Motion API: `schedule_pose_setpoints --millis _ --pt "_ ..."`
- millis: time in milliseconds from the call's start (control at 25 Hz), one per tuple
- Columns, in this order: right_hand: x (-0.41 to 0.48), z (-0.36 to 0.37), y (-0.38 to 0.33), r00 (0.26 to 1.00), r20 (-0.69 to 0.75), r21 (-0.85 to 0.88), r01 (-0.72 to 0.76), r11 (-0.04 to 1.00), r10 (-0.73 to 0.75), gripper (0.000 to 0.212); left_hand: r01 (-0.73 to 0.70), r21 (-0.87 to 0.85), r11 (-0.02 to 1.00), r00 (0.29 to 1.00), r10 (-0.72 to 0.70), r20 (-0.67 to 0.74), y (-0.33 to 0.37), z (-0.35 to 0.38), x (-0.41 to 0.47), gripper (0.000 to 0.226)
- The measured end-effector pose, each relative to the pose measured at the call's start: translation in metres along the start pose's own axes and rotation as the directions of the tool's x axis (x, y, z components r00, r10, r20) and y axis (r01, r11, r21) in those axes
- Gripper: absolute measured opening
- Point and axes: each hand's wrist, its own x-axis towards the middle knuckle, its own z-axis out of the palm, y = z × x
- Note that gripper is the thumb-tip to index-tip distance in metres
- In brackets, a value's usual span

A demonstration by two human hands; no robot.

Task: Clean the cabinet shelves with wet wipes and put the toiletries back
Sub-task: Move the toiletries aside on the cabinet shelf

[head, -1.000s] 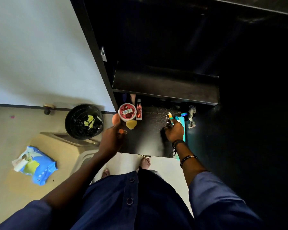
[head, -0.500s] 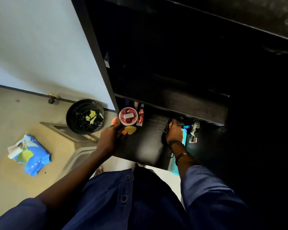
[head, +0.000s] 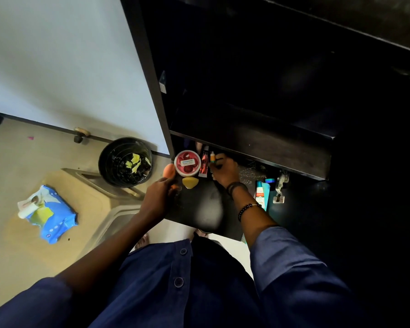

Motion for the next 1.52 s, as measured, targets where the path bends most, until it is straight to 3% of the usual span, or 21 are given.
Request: schedule_pose_setpoints --millis 80,200,640,800,960,1040,1280,1520 --pt "0.002 0.003 -0.011 0.999 0.018 -0.050 0.044 0.998 -0.043 0.010 -0.025 -0.016 1.000 0.999 0.026 0.019 0.000 -0.001 -0.003 0.026" --pt "0.003 0.007 -0.012 0.997 0.013 -0.116 0.078 0.990 -0.077 0.014 -0.048 -0.036 0.998 0.996 0.051 0.070 -0.002 0.001 -0.005 0.028" --pt "-0.034 0.010 0.012 0.991 -0.115 0.121 -0.061 0.991 0.075 0.033 -0.138 0.015 0.990 0.981 0.134 0.141 0.001 0.000 -0.010 0.035" --pt "-0.063 0.000 0.031 0.952 -0.271 0.052 -0.134 0.990 0.143 0.030 -0.151 0.016 0.988 0.975 0.147 0.165 0.000 0.000 -0.012 0.038" --pt "-0.092 -0.010 0.067 0.913 -0.370 -0.296 -0.294 0.909 0.174 0.050 -0.159 0.041 0.986 0.969 0.148 0.199 -0.003 0.001 -0.013 0.043" --pt "-0.101 -0.013 0.088 0.888 -0.402 -0.380 -0.382 0.843 0.221 0.058 -0.163 0.045 0.986 0.969 0.152 0.195 -0.002 0.000 -0.014 0.044" --pt "-0.123 -0.004 0.121 0.826 -0.369 -0.334 -0.546 0.769 0.426 0.049 -0.174 0.057 0.983 0.972 0.163 0.170 0.005 -0.005 -0.021 0.053" --pt "-0.130 0.001 0.128 0.834 -0.348 -0.294 -0.531 0.795 0.428 0.047 -0.158 0.047 0.986 0.978 0.150 0.143 0.005 -0.009 -0.023 0.054"
